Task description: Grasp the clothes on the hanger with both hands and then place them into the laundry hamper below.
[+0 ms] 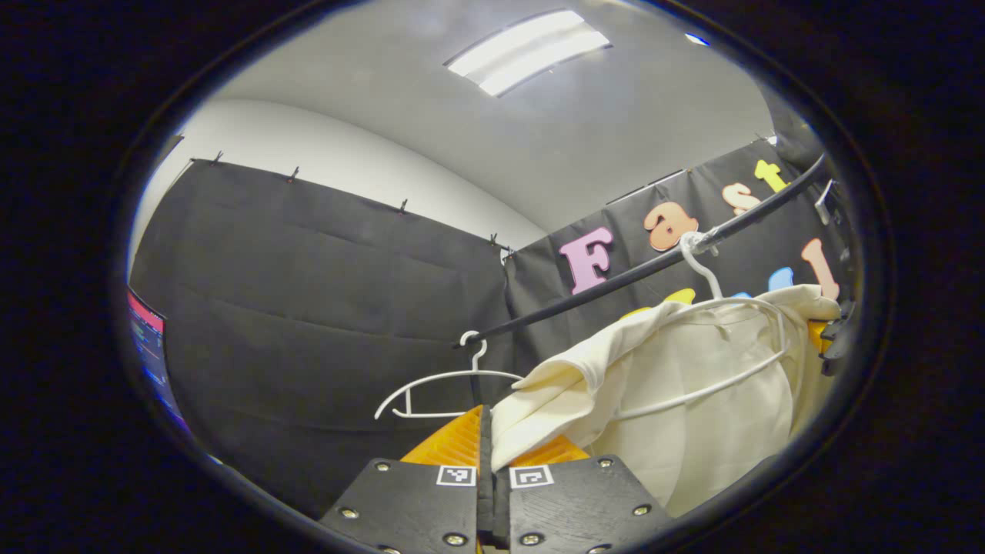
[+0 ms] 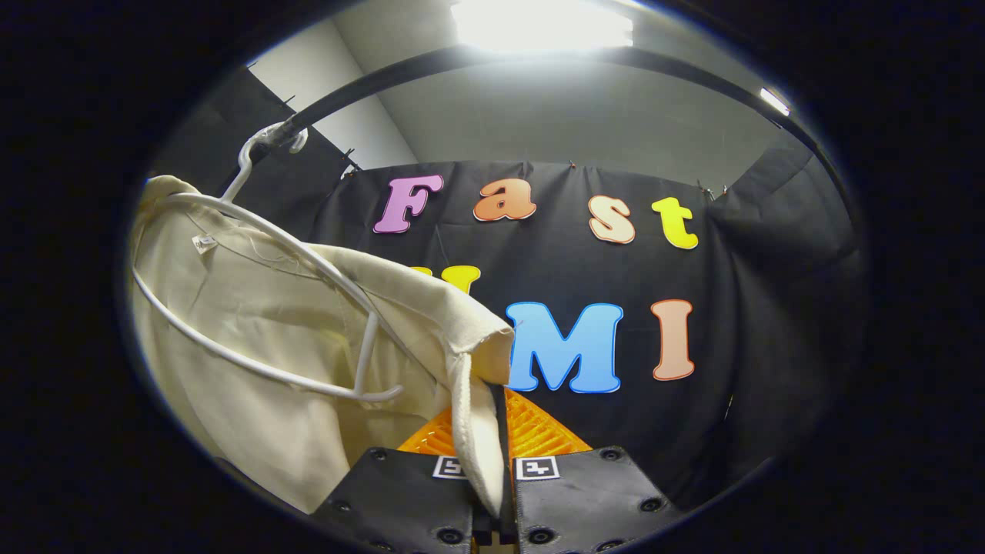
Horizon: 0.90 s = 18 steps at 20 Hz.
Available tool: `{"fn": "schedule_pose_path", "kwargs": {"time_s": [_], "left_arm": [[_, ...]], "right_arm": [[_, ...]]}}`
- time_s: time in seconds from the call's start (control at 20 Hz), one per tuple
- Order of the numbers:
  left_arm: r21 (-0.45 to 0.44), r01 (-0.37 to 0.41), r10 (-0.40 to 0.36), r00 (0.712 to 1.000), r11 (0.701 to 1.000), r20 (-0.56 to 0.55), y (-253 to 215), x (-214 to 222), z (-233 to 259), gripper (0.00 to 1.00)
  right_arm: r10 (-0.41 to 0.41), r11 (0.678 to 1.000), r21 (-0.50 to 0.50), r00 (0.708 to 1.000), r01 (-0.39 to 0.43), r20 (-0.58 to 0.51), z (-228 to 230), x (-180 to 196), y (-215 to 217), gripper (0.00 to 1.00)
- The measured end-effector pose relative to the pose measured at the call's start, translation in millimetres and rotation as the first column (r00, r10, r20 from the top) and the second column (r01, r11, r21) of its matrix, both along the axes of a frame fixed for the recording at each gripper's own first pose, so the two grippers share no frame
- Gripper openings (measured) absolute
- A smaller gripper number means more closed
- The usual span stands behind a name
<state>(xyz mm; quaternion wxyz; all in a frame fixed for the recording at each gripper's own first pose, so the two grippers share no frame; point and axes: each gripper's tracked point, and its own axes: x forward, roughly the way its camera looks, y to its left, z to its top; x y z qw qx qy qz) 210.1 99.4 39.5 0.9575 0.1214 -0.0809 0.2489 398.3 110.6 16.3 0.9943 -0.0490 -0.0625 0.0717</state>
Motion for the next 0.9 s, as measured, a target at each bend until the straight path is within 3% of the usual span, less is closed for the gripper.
{"fn": "schedule_pose_path", "kwargs": {"time_s": [0.25,0.65,0.9], "left_arm": [[0.053,0.000,-0.002,0.999,0.999,0.033,14,11,20,0.01],[0.072,0.020,-0.023,0.999,0.997,0.041,25,30,16,0.01],[0.028,0.019,-0.019,1.000,0.999,0.011,46,41,2,0.01]], "right_arm": [[-0.012,0.999,-0.031,0.999,0.013,0.030,2,21,0,0.08],[0.059,0.998,-0.012,0.997,-0.060,-0.048,-29,46,15,0.08],[0.101,0.995,0.012,0.989,-0.100,-0.104,-50,51,29,0.08]]}}
